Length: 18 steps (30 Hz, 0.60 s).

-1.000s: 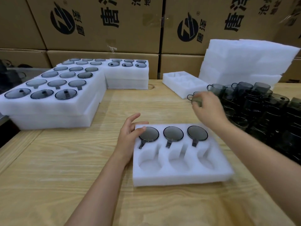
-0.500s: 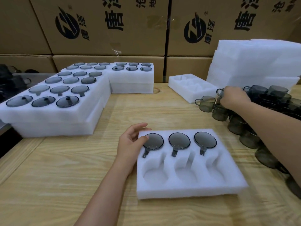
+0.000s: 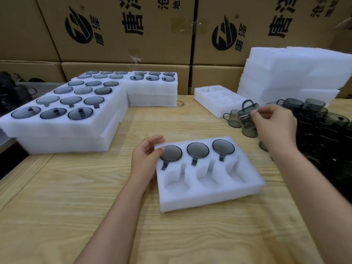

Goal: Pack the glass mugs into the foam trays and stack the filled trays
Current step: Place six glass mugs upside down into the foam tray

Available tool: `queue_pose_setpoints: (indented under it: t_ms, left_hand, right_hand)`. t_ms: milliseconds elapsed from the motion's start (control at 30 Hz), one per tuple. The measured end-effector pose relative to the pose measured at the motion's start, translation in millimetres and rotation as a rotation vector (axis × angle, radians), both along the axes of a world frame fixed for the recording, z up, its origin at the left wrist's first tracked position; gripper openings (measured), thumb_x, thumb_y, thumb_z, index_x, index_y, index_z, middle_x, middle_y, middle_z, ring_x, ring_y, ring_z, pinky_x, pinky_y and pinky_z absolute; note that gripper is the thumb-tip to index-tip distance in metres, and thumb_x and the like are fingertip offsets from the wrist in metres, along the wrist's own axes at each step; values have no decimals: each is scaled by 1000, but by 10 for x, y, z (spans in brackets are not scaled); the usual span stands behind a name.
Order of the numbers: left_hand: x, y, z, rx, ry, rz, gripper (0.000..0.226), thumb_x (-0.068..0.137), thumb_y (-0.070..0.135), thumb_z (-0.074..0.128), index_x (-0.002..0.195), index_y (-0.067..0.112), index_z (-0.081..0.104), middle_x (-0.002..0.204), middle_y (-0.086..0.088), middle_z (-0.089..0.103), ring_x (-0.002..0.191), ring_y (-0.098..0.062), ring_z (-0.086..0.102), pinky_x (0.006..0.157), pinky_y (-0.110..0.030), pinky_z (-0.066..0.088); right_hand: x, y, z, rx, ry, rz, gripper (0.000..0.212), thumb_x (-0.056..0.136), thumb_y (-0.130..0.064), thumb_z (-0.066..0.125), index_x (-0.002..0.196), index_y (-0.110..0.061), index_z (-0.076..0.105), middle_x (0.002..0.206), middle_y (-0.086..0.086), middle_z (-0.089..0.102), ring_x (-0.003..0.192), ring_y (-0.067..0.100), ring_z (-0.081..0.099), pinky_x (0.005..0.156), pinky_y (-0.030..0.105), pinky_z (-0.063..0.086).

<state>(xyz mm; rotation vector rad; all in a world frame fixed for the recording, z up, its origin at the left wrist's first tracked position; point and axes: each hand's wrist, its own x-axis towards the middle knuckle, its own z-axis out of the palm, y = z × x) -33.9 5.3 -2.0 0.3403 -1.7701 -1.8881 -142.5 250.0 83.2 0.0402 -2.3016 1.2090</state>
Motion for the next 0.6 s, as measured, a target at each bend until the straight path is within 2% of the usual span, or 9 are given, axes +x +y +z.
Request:
queue_pose_setpoints:
  t_ms: [67,167,200,267,333,400,500,600]
  left_hand:
    - [45,8,53,-71,25,33,32,85,-6,59,95,23,67,102,6,67,104,-13,61,88,-23,48]
    - [146,59,116,-419,35,114,30,87,3,58,98,30,66,105,18,65,106,1,57,92,-23,45]
    - [191,109,138,-504,47,122,29,87,5,57,99,30,66,105,21,65,105,3,57,89,-25,46]
    - [287,239,201,-596,85,104,25,87,10,56,101,28,66,102,23,64,102,0,57,84,-30,45]
    - [359,370,276,-728,139,53,26,82,19,58,106,24,66,102,20,64,100,1,55,93,-36,42]
    - [413,498,348,-855,159,-62,39,79,30,63,118,27,60,108,19,63,104,4,53,106,-38,33]
    - [439,658,392,-923,144,-267,60,76,36,69,133,30,48,119,20,58,110,6,49,106,-36,34]
    - [421,702,340,-948,124,-278,62,78,27,73,135,23,46,111,32,51,102,22,41,103,-27,34]
  right_hand:
    - [371,5,-99,-31,84,44,18,85,-26,64,96,-12,69,76,-5,61,80,18,59,73,24,40]
    - [814,-67,-271,-6,248,95,11,86,-20,65,93,-12,68,72,-20,52,90,27,54,84,41,42]
    - [914,-113,-323,18,302,111,9,85,-18,65,91,-12,67,74,-22,50,91,26,51,84,40,38]
    - [1035,-199,-411,82,362,130,9,84,-17,63,88,-11,67,78,-14,56,90,25,48,82,32,27]
    - [1098,-262,-467,111,400,155,11,84,-17,62,87,-8,68,79,-5,62,88,24,48,80,30,25]
    - [1153,-321,-513,120,464,223,12,84,-16,63,87,-6,68,78,-1,63,85,21,46,79,35,33]
    - [1222,-403,-575,134,547,320,17,84,-17,60,86,-3,69,76,2,65,80,22,49,77,38,41]
    - [1243,-427,-584,111,561,358,17,83,-18,63,84,-3,71,79,6,63,82,20,47,81,24,38]
